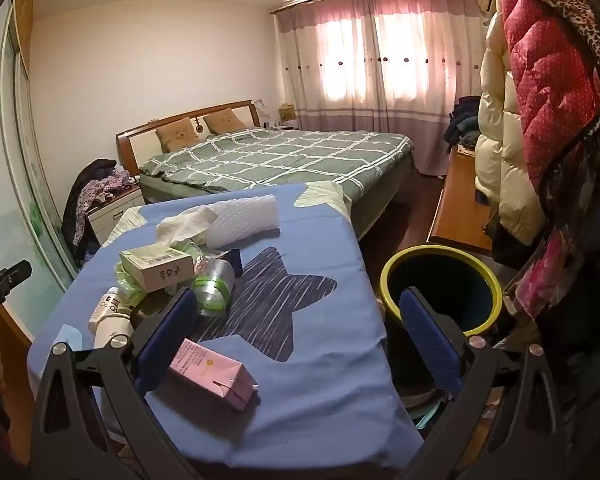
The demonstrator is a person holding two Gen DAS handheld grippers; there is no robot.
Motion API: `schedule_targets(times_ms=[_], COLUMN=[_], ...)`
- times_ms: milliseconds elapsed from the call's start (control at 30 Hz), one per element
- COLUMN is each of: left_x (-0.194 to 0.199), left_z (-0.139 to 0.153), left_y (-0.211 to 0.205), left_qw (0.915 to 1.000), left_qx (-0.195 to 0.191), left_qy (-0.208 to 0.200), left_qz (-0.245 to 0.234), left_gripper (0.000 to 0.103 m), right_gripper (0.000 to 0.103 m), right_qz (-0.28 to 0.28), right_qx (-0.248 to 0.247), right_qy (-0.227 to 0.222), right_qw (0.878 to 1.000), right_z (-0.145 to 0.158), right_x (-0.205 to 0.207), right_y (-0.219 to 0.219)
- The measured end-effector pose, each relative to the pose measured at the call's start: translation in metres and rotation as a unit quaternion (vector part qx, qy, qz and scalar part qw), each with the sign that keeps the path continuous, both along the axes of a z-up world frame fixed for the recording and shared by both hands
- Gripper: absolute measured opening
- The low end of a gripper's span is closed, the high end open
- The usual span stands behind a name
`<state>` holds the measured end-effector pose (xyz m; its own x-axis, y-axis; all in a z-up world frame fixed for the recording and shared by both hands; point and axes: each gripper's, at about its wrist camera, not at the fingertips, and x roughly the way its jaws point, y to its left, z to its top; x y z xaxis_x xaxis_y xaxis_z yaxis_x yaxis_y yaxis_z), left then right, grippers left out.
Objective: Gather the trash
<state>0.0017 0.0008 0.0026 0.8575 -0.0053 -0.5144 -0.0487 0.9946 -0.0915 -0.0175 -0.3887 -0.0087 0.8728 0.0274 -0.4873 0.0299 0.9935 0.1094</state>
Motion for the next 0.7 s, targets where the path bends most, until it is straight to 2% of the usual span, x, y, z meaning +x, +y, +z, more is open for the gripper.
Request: schedule_targets(times_ms=[100, 700], left_x=[0.0002, -0.0003], left_z=[-0.0032, -0.0003], left_y=[-0.0078, -0.0095], left_qw=[1.0, 1.0], left_qx=[0.009, 0.008], left_qy=[-0.001, -0.003], left_qz=[-0.001, -0.002], left_gripper=[0.099, 0.099], right_gripper=[0.096, 0.097], right_qz=[0.004, 0.01], right_qx=[0.008, 0.005], right_qy=[0.001, 0.011], right_qw=[1.0, 1.0], right_z=[-0.0004, -0.0034], right_x=[0.0011, 0.0088], right_y=[0.0004, 0.0059])
